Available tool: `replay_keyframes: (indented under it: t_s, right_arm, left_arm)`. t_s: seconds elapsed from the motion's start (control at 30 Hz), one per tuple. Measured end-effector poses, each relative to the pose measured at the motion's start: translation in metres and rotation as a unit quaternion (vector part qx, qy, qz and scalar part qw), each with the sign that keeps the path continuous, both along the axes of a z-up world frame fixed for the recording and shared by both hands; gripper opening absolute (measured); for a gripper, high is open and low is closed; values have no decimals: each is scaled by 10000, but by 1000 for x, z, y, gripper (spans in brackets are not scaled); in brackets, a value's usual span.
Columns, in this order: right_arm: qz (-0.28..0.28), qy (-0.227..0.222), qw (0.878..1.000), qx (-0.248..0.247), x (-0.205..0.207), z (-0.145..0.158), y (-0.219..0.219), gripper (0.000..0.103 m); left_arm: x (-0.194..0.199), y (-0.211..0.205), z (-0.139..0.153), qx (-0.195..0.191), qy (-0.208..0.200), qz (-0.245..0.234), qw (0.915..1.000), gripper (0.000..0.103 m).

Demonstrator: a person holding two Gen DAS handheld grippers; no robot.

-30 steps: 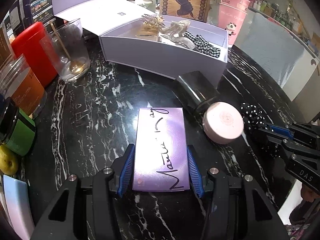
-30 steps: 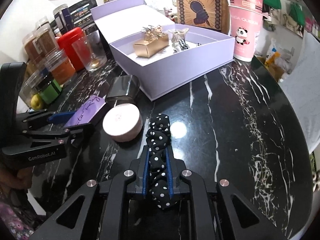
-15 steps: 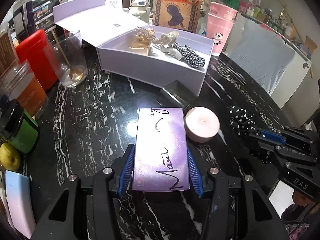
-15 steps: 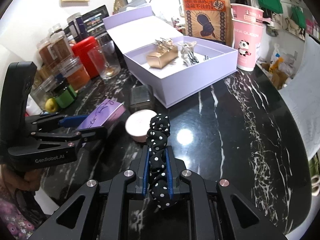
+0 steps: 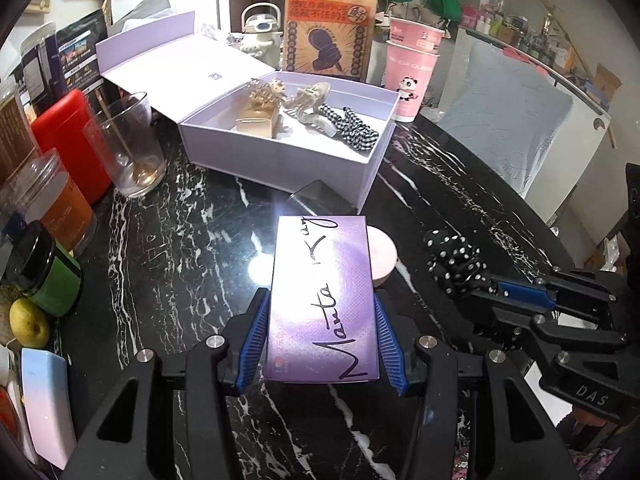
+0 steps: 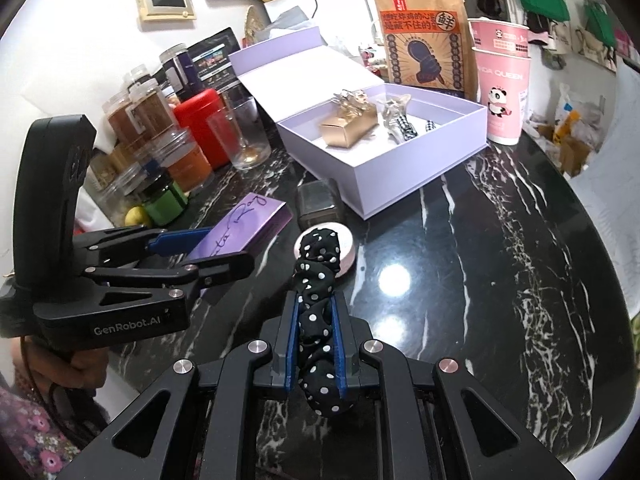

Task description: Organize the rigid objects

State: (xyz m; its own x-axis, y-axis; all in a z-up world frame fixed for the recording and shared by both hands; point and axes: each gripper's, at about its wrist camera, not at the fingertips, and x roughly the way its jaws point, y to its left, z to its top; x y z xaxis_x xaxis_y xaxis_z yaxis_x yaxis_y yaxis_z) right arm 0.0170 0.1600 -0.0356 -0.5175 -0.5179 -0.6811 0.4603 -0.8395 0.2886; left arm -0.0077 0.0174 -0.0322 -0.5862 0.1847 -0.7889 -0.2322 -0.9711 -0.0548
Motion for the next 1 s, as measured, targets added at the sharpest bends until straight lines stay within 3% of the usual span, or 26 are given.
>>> replay_keyframes:
  t_s: [0.63, 1.0]
  right_arm:
    - [36, 201, 9998, 68, -12, 22, 1, 15]
    - [274, 448, 9986, 80, -26, 41, -11, 15]
  left_arm:
    - [-17, 17, 19, 32, 135, -283, 9995, 50]
    - [-36, 12, 44, -15, 501, -285, 9983, 50]
